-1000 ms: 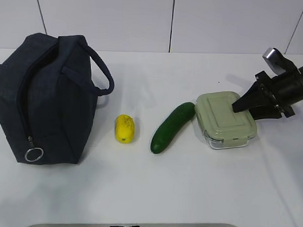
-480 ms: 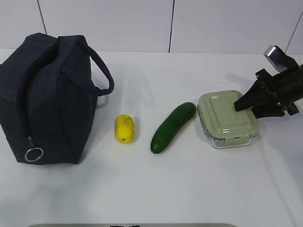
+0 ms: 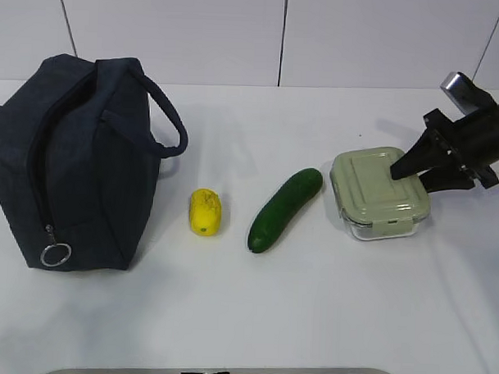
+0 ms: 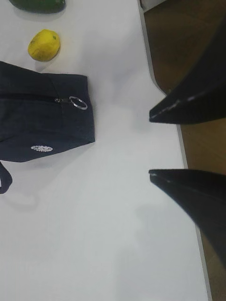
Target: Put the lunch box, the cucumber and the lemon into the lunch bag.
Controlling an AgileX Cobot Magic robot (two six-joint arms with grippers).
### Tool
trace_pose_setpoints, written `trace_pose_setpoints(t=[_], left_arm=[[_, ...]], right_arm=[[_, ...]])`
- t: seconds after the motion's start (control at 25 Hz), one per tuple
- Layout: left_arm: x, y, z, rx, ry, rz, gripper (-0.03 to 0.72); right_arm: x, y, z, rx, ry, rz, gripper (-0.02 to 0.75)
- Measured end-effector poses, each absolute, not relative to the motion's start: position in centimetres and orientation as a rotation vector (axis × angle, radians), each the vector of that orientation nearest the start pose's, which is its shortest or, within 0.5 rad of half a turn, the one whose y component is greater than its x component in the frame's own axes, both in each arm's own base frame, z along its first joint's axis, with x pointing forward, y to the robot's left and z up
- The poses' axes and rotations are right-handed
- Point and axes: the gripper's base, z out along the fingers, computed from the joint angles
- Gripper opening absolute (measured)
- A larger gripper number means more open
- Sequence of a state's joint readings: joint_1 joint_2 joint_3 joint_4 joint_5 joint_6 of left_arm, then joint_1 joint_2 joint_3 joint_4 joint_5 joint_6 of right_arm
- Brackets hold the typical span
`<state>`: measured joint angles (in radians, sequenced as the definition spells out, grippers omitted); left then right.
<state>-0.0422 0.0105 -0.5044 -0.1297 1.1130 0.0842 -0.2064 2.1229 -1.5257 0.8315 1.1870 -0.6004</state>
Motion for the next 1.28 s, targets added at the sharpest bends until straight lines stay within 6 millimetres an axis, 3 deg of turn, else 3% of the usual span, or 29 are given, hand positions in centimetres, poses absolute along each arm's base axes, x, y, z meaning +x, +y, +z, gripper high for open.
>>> trace_pose_setpoints(t=[1.0, 1.28], left_arm=[[-0.7, -1.0, 27.5, 0.142, 2.093, -0.132, 0.239], [-0.7, -1.0, 27.5, 0.142, 2.093, -0.132, 0.239]], right_arm=[[41.8, -1.3, 17.6, -0.011, 2.764, 1.081, 0.358], [41.4, -1.0, 20.6, -0.012, 2.69, 1.078, 0.358]])
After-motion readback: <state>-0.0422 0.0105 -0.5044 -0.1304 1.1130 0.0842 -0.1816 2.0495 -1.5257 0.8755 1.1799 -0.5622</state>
